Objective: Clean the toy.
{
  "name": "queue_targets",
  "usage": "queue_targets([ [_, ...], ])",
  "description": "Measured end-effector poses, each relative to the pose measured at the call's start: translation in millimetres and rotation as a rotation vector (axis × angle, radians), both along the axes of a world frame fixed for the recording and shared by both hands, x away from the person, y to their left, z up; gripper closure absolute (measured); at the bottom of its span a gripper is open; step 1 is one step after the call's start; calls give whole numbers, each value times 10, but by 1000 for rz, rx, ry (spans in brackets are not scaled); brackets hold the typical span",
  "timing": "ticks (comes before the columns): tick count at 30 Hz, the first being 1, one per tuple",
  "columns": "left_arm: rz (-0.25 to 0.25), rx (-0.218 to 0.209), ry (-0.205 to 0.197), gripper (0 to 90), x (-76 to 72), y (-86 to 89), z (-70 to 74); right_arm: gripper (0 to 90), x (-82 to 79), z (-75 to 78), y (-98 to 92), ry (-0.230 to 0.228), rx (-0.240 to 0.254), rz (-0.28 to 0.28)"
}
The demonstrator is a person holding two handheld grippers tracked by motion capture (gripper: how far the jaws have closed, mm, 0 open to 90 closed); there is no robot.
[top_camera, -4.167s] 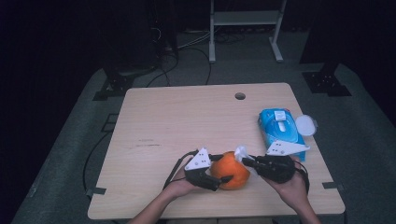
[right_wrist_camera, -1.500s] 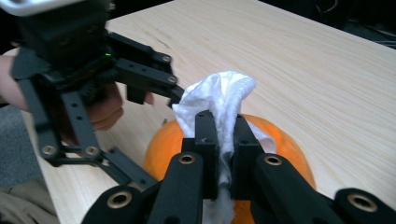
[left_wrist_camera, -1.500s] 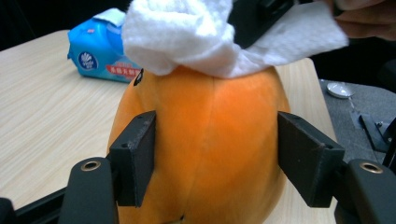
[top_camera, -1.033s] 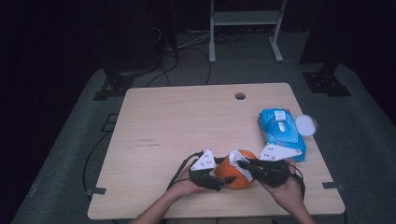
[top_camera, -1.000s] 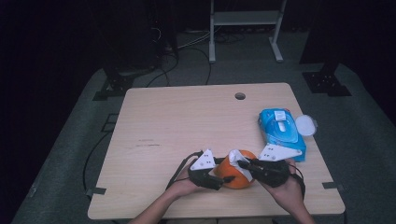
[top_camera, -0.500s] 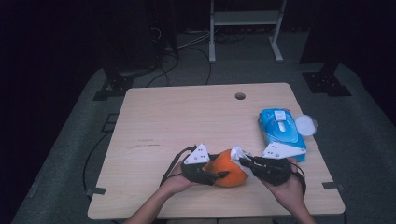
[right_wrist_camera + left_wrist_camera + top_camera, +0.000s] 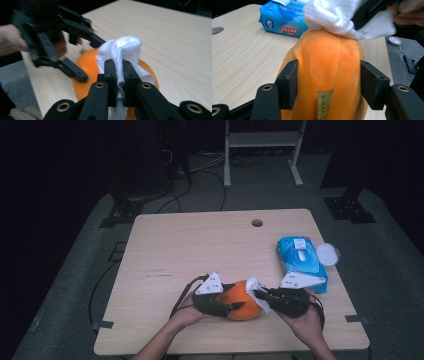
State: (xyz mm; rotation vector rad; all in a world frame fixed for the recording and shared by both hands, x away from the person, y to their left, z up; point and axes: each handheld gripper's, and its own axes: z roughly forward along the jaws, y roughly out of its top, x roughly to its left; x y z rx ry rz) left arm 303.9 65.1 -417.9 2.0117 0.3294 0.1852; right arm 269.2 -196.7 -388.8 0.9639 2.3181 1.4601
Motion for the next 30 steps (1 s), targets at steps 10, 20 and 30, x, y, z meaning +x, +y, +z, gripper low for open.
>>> queue_targets([
  [10, 10, -14, 14, 127, 109, 12, -147, 837, 150, -155, -180, 42, -41, -89],
  [20, 7, -14, -3, 319, 82, -5, -217, 838, 16, -2, -34, 5, 8, -4],
  [30, -6, -64, 4, 365, 46, 24, -77, 837, 56, -25, -147, 41, 78, -1],
])
